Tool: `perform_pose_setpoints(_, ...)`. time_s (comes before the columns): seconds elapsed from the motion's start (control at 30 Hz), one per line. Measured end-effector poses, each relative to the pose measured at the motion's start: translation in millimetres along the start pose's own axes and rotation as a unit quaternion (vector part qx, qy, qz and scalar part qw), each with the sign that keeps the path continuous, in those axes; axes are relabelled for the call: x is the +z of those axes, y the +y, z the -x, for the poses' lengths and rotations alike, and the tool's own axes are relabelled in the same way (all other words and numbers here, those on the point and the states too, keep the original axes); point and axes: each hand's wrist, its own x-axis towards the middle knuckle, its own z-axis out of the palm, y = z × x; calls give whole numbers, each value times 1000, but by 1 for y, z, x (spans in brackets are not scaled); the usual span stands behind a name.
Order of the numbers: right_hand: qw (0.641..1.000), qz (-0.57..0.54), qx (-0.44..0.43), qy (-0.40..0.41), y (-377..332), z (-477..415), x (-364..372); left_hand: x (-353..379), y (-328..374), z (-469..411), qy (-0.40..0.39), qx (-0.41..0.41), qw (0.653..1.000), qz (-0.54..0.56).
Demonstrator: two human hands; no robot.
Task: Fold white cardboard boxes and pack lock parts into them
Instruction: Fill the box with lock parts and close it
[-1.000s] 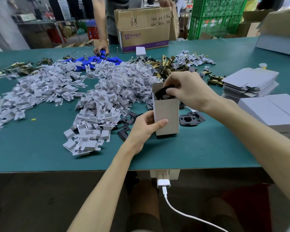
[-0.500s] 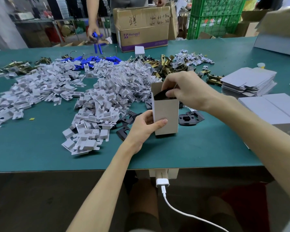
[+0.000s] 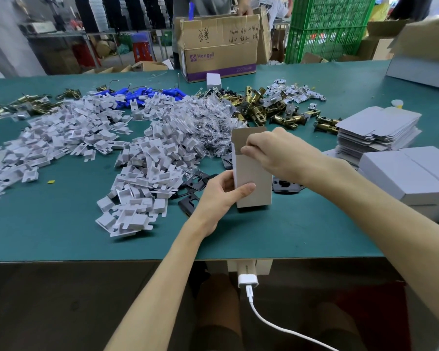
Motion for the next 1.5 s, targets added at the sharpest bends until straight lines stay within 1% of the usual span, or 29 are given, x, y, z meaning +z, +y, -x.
perform_pose_setpoints(0.07, 999, 34, -3, 34, -6, 0, -2, -1, -1, 0, 1, 1, 1000, -4)
perform_pose_setpoints(0.13, 992, 54, -20, 113, -16, -1, -6, -1, -2, 0, 1, 2, 1000, -10)
perform_pose_setpoints(0.2, 981, 42, -45, 182, -32, -8, -8, 0, -3, -1, 4, -1, 1000, -15)
perform_pose_setpoints(0.27, 978, 24, -57, 197, -56, -21, -4, 1, -2, -1, 16, 1, 999, -33)
perform_pose_setpoints(0.37, 989, 28, -52, 137, -94, -45, 14, 0, -5, 1, 36, 13, 994, -103)
perform_pose_setpoints(0.5, 999, 38, -2, -6, -111, -86, 43, 0, -4, 6, 39, 20, 991, -128)
perform_pose_setpoints(0.57, 995, 85, 39, -39, -103, -102, 52, 1, -1, 6, 32, 23, 992, -124)
perform_pose_setpoints(0.63, 984, 128, 108, -55, -91, -113, 59, 4, 3, 5, 22, 28, 992, -119)
perform_pose_setpoints(0.67, 980, 137, 129, -68, -85, -115, 62, 5, 5, 4, 23, 27, 993, -114)
perform_pose_setpoints(0.73, 975, 155, 122, -100, -75, -115, 72, 5, 5, 3, 31, 23, 994, -107)
perform_pose_setpoints(0.83, 968, 196, 111, -107, -68, -112, 84, 4, 3, 1, 43, 9, 992, -115)
perform_pose_setpoints(1.0, 970, 195, 133, -59, -71, -112, 89, 6, 4, 2, 51, -8, 993, -106)
perform_pose_setpoints(1.17, 963, 218, 124, -96, -69, -115, 90, 5, 4, 2, 48, -11, 993, -110)
perform_pose_setpoints(1.37, 965, 222, 132, -45, -71, -109, 92, 3, 3, 2, 50, -18, 992, -118)
perform_pose_setpoints(1.5, 971, 207, 109, -49, -71, -108, 88, 3, 4, 3, 38, -16, 992, -117)
